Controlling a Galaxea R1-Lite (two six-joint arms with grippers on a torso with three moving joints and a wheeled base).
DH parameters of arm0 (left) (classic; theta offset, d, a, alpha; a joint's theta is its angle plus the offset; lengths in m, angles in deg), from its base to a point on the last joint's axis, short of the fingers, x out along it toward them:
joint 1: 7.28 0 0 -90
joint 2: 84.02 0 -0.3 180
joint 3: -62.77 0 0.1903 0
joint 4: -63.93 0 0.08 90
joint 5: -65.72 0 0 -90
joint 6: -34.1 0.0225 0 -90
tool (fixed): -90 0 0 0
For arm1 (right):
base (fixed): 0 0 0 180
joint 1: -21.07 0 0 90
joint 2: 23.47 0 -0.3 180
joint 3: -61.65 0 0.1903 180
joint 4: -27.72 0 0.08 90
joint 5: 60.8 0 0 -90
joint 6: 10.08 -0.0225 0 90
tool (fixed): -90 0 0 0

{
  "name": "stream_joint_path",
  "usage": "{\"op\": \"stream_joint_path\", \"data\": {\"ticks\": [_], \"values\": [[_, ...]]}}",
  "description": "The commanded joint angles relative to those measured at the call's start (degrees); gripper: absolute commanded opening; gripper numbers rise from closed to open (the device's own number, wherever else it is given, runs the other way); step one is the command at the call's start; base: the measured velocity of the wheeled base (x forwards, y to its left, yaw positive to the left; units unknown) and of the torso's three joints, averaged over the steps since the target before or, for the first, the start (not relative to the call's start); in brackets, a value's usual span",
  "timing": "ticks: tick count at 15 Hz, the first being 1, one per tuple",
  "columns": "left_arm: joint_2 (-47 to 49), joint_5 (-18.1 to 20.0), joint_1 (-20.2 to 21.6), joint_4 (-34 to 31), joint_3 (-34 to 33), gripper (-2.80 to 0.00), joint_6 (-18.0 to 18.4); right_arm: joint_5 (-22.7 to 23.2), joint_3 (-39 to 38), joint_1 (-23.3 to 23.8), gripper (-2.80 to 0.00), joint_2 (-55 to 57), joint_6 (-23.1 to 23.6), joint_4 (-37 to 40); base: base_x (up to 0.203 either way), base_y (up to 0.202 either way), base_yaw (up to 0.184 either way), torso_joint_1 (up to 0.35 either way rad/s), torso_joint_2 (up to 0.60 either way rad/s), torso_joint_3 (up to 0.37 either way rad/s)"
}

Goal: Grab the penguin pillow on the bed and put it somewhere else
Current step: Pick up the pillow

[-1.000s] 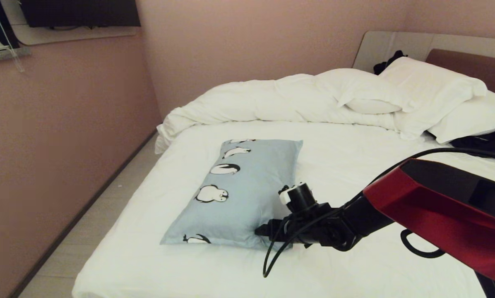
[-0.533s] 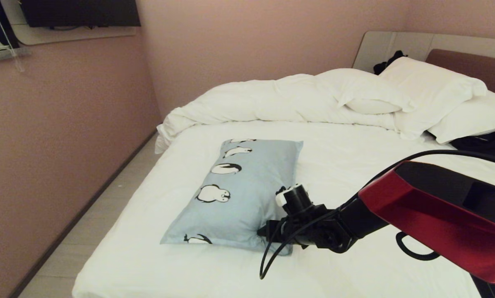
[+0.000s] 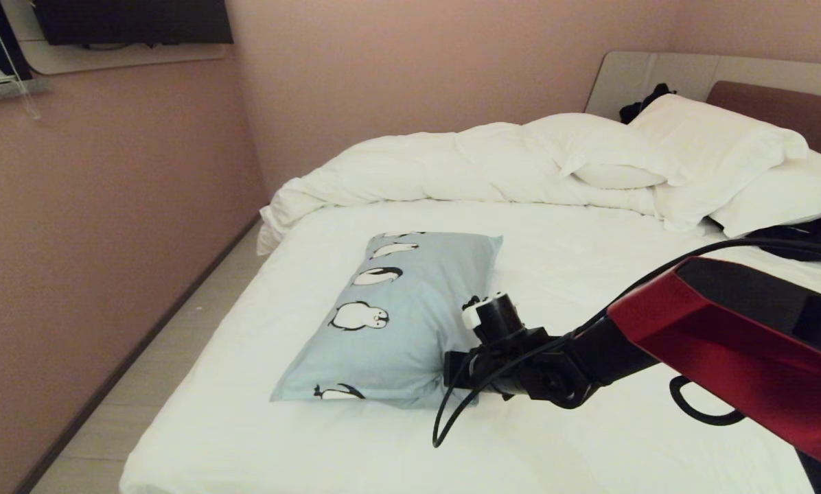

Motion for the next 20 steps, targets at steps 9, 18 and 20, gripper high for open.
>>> {"op": "stream_joint_path", "data": {"ticks": [9, 18, 20], "values": [[0.0, 0.0, 0.0, 0.0, 0.0, -2.80, 0.0, -7.1, 0.0, 4.2, -2.80, -16.4, 5.1, 3.8, 0.000, 0.000, 0.000, 0.000, 0.00, 0.000], [0.0, 0.0, 0.0, 0.0, 0.0, -2.80, 0.0, -9.4, -0.7, 8.4, -2.80, -32.1, 16.3, 3.7, 0.000, 0.000, 0.000, 0.000, 0.00, 0.000], [0.0, 0.0, 0.0, 0.0, 0.0, -2.80, 0.0, -9.4, -1.3, 8.7, -2.80, -35.0, 16.7, 3.6, 0.000, 0.000, 0.000, 0.000, 0.00, 0.000]]}}
